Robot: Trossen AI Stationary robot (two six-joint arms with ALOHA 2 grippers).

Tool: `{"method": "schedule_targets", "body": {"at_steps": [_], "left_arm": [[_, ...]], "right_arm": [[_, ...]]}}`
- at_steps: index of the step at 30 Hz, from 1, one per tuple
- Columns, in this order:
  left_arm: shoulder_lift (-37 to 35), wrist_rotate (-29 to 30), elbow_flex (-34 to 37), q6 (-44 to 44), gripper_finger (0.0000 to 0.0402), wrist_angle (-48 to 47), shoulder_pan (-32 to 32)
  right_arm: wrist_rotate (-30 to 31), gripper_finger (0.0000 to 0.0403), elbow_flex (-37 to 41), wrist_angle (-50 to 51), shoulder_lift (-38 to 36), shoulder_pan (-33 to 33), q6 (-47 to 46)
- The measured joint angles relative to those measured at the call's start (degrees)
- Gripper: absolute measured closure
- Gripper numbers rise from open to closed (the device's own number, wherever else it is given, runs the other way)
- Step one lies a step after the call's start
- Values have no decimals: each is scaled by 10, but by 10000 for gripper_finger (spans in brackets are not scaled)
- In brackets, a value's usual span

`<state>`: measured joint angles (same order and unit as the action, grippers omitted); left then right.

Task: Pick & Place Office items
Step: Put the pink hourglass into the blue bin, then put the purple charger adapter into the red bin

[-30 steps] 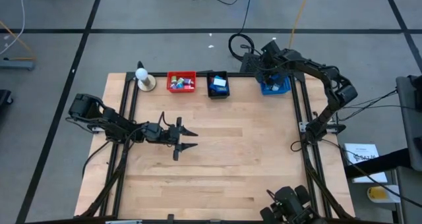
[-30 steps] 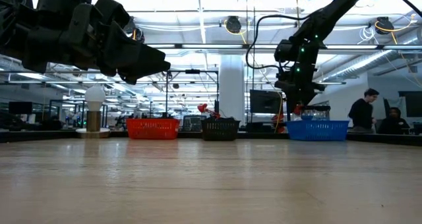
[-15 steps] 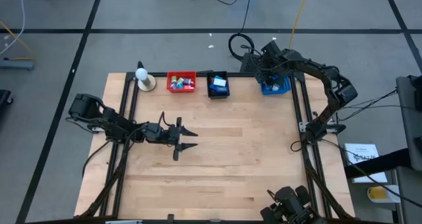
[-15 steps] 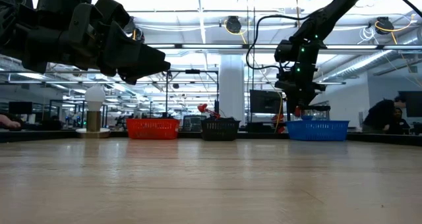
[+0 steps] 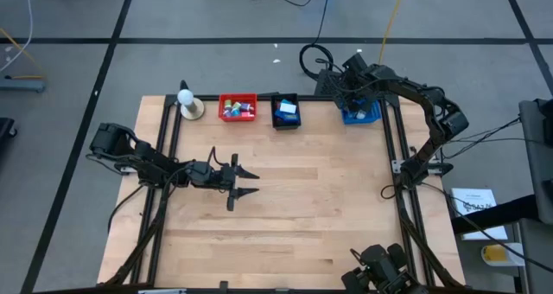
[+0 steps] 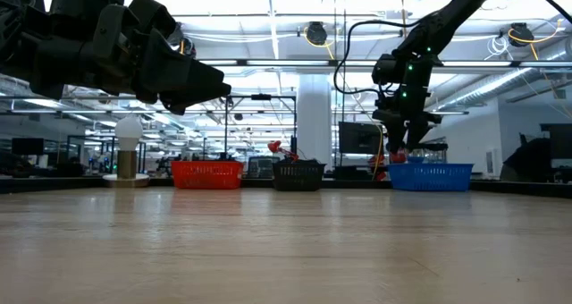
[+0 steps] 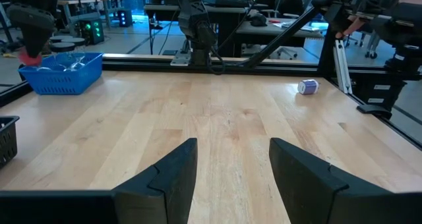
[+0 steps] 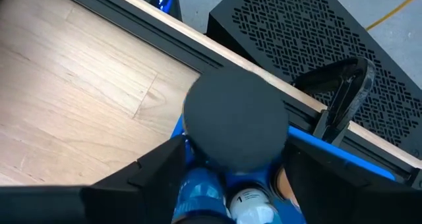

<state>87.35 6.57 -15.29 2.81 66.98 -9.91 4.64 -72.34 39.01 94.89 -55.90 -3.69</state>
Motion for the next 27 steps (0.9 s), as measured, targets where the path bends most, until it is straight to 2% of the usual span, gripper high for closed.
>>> {"method": "schedule_targets", "body": {"at_steps": [9, 14, 23, 27], "left_arm": [[0, 0, 0, -1, 206, 0, 0], [0, 0, 0, -1, 206, 0, 0], [0, 0, 0, 0, 206, 0, 0], [0, 0, 0, 13, 206, -8, 0]], "right_arm": [[0, 185, 0, 0, 0, 0, 3], [2, 186, 0, 4, -13, 0, 3], [3, 172, 0, 23, -91, 8, -2], [6, 209, 3, 78, -146, 51, -21]]}}
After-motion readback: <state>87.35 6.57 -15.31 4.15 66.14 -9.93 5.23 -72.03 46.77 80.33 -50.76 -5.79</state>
